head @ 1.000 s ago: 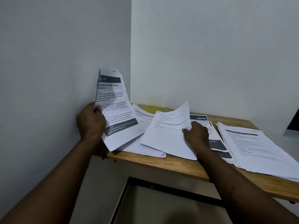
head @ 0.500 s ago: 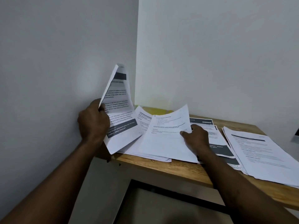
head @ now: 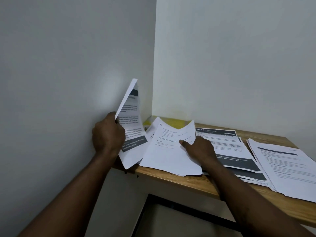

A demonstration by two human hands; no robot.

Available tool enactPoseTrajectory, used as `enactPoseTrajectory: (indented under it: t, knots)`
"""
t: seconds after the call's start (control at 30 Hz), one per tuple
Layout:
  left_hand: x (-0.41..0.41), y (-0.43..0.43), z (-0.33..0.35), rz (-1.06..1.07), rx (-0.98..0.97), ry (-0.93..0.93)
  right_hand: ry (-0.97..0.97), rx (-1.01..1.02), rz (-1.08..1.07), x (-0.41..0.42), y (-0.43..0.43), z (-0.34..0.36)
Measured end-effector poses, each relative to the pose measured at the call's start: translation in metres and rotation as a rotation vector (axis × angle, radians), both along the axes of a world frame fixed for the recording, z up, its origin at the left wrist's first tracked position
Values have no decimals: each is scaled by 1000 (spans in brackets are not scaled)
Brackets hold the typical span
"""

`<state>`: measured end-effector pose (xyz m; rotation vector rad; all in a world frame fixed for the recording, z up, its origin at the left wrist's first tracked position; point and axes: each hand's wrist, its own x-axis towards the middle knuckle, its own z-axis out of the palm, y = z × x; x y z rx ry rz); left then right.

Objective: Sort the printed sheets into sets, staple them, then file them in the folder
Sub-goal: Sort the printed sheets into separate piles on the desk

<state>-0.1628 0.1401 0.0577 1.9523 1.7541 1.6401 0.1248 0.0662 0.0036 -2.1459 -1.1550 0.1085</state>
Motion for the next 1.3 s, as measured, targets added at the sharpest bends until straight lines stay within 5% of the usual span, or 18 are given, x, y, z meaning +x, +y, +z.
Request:
enactPoseTrajectory:
  t: [0.33,0.6,1.0,1.3]
  knots:
    - [-6,-12,4,0,61,82,155,188,-107,-16,1,4]
    - [-7,-16,8,-20,63,87,139,144,-33,-19,4,-6]
    - [-25,-23,30,111,247,339,76,164,-128,-23,12,-11]
    - [-21,-28,28,78,279,303,57,105,-107,-21,16,-12]
